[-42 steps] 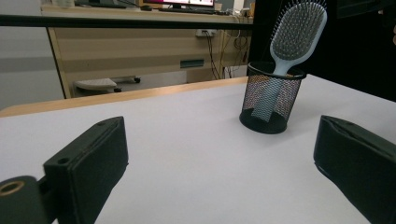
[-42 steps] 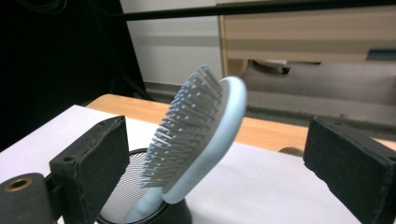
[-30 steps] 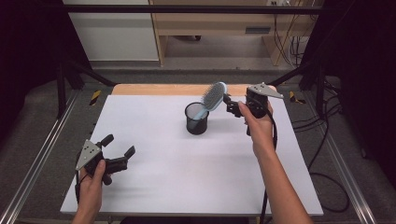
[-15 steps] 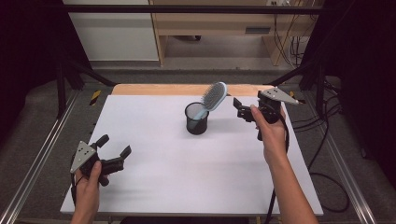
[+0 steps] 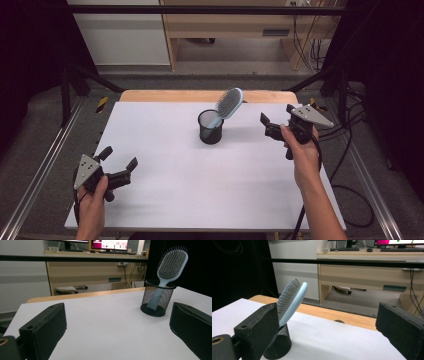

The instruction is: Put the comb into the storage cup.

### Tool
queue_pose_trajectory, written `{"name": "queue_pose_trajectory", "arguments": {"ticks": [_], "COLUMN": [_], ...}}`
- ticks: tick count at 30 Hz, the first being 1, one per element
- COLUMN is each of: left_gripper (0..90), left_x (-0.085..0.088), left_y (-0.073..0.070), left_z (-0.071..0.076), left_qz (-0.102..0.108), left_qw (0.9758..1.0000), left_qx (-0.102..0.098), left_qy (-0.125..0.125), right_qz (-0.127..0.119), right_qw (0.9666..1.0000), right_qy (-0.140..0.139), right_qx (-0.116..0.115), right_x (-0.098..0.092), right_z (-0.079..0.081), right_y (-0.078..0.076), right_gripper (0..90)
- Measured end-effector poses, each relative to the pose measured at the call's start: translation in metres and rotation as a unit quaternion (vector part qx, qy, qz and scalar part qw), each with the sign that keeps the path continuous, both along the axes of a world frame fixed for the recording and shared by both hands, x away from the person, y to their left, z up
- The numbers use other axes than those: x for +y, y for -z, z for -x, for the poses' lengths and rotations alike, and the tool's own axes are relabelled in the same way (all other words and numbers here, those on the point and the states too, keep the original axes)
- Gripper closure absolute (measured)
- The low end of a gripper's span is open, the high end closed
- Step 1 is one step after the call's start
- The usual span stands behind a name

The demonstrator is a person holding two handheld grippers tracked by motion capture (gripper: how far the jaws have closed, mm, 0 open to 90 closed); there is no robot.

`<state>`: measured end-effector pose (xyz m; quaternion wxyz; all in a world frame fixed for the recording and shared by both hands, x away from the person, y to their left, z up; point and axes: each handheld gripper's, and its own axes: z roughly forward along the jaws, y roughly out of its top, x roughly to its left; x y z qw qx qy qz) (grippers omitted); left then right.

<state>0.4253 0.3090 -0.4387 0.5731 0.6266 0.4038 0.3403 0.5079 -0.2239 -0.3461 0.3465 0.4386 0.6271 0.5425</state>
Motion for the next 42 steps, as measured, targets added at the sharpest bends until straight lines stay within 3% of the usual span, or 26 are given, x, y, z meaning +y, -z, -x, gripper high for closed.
{"name": "queue_pose_trajectory", "arguments": {"ticks": [7,14,20,33,42], "left_gripper": [1.0,1.1,1.9,1.8,1.8], "left_x": [0.001,0.004,0.018,0.021,0.02], "left_y": [0.002,0.001,0.001,0.0,0.001], "left_z": [-0.001,-0.002,0.009,0.007,0.008], "left_qz": [-0.006,0.006,0.006,0.02,0.029], "left_qw": [1.0,1.0,0.9998,0.9998,0.9996], "left_qx": [-0.002,0.005,0.003,0.0,0.002], "left_qy": [-0.001,-0.004,-0.019,-0.009,0.001], "right_qz": [0.004,0.004,0.004,0.022,0.036], "right_qw": [0.9999,0.9998,0.9998,0.9997,0.9993], "right_qy": [0.008,0.015,0.014,0.013,0.014], "right_qx": [-0.007,-0.007,-0.01,-0.002,-0.003], "right_x": [-0.018,-0.029,-0.035,-0.042,-0.045], "right_z": [0.014,0.028,0.04,0.062,0.065], "right_y": [0.007,0.017,0.025,0.064,0.084], "right_gripper": [4.8,4.5,4.1,4.2,4.4]}}
